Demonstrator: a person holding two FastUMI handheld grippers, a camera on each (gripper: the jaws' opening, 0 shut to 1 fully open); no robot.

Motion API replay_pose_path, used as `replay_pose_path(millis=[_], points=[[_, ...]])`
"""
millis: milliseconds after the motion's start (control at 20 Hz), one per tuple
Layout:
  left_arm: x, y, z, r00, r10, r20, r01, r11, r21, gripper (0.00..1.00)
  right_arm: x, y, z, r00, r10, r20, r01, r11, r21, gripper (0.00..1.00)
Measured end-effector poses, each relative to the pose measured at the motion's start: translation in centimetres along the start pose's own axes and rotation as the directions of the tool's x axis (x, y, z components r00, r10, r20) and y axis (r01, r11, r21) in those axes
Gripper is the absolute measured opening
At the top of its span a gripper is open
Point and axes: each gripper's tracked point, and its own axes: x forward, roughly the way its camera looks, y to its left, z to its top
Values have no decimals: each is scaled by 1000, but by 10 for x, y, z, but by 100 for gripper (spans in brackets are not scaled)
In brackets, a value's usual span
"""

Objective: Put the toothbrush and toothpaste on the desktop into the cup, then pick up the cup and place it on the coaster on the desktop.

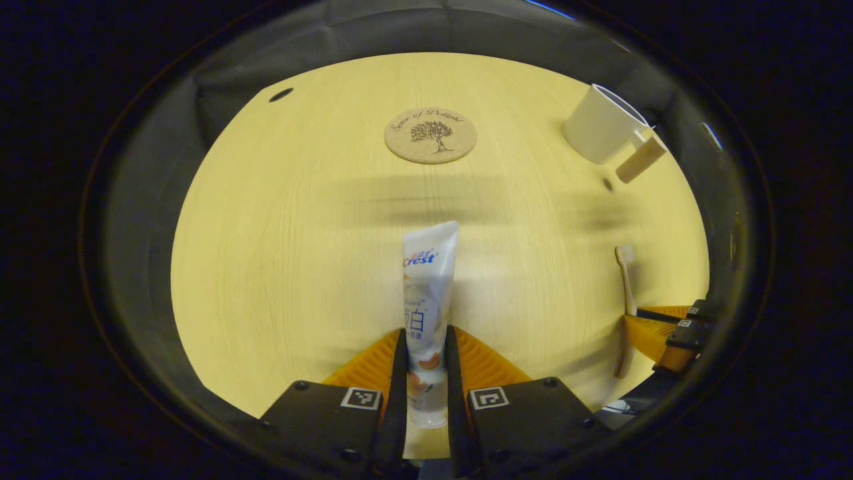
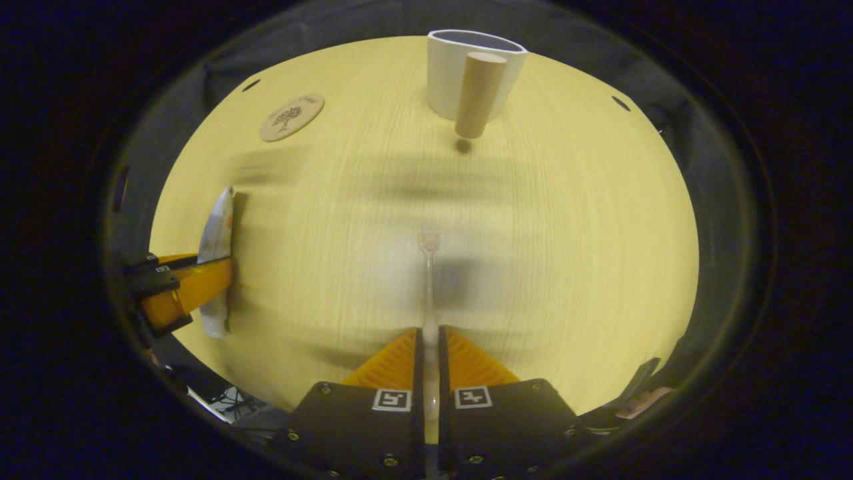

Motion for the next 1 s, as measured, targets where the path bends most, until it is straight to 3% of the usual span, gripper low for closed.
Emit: replay_pose_path(millis=[300,550,650,1000], points=[[-2,1,1,1000,-14,20,14,1000,9,25,-1,0,1,999,36,6,-36,999,-3,5],[-3,0,-1,999,-22,32,22,1000,-3,25,-12,2,0,998,53,39,-53,999,-14,2],[-7,1,0,998,-21,54,22,1000,-8,17,-20,2,3,996,59,62,-59,998,-11,2],[-26,-9,15,984,-54,168,57,998,-11,19,-54,0,25,974,79,213,-79,997,-10,2]])
